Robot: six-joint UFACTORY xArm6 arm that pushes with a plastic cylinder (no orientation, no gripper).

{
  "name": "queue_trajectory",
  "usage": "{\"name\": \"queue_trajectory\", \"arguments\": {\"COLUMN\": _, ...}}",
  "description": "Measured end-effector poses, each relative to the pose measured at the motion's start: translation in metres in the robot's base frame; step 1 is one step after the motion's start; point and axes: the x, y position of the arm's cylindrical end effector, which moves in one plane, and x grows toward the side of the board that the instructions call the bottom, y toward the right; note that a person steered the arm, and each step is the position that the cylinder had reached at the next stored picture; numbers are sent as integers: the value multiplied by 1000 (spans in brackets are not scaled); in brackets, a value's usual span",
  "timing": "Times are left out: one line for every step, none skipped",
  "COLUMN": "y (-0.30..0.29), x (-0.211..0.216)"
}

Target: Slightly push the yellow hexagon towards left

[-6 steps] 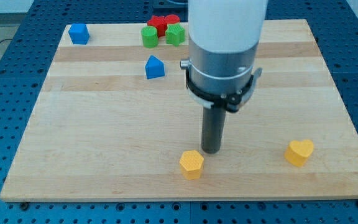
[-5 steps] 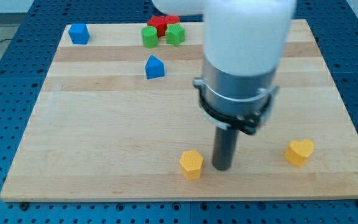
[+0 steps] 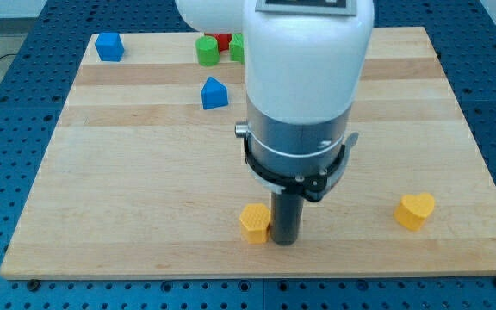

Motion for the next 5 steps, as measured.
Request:
{"name": "queue_trajectory", "arguments": {"y": -22, "x": -6}}
{"name": "queue_trajectory", "arguments": {"y": -59, "x": -6}}
{"name": "queue_trajectory", "arguments": {"y": -66, "x": -6}}
{"name": "queue_trajectory", "arguments": {"y": -66, "x": -6}}
{"name": "queue_trajectory", "arguments": {"y": -66, "x": -6}}
